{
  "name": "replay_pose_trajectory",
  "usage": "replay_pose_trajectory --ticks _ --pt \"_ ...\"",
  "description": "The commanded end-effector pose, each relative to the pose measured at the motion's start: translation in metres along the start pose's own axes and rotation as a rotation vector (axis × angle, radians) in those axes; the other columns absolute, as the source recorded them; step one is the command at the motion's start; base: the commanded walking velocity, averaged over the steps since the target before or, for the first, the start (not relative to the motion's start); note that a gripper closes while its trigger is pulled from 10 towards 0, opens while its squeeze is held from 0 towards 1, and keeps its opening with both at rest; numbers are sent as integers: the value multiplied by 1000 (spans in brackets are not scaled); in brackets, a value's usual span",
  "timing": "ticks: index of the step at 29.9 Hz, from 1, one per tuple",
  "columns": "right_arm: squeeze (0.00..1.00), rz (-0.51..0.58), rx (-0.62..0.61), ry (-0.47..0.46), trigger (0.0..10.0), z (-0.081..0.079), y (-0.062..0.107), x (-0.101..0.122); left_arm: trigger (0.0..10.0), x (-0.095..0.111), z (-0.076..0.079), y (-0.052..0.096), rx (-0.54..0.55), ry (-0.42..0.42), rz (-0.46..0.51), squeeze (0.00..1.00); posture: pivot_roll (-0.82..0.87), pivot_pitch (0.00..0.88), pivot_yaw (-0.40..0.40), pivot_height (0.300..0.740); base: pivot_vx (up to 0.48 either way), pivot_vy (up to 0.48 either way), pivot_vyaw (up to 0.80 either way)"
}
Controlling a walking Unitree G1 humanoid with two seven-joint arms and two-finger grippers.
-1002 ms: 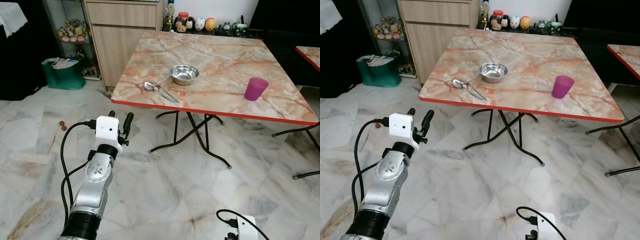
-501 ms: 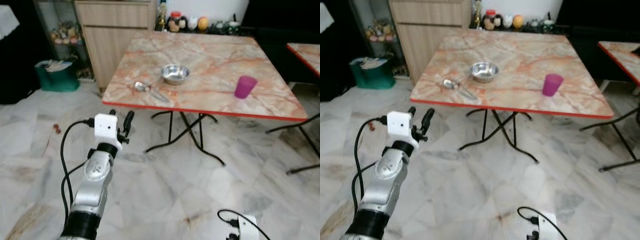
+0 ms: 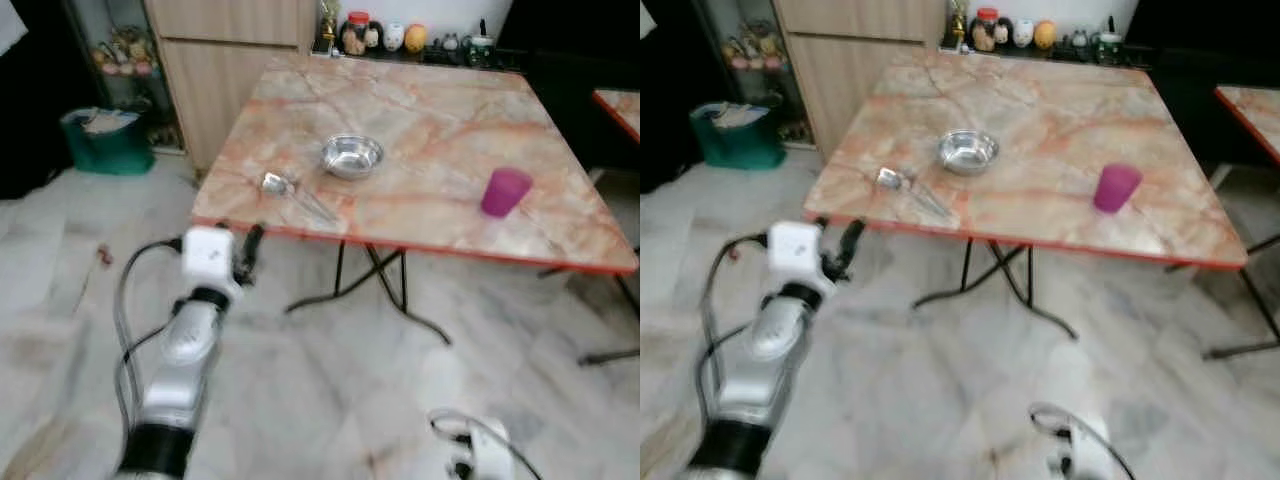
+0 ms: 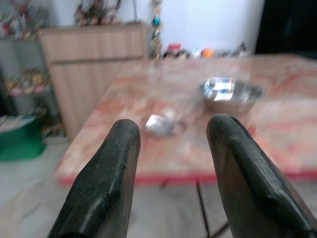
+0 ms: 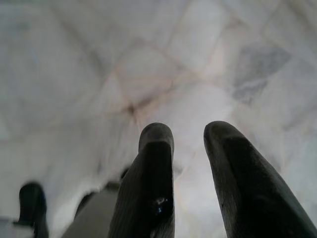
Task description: Setting the table
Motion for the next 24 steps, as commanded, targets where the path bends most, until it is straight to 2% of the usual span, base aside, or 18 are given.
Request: replay_pose_trajectory --ticks 1,24 --pt "0 -20 -32 7 10000 14 2 -6 10000 5 14 -2 -34 29 12 0 133 0 -62 740 405 0 0" --pt "0 -26 -27 36 10000 15 2 -6 10000 5 20 -3 -58 35 9 0 124 0 -67 740 407 0 0"
Point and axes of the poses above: a point about 5 cm out from each wrist's last joint towards the gripper, its own y axis pointing back from the gripper into the wrist, its own x axis along the axis of the wrist's last joint, z = x × y, the point moved 6 cm from there along -y, pointing out of the wrist towards the gripper, and after that the axes turned 12 degrees about -y, right-handed, at the moved point
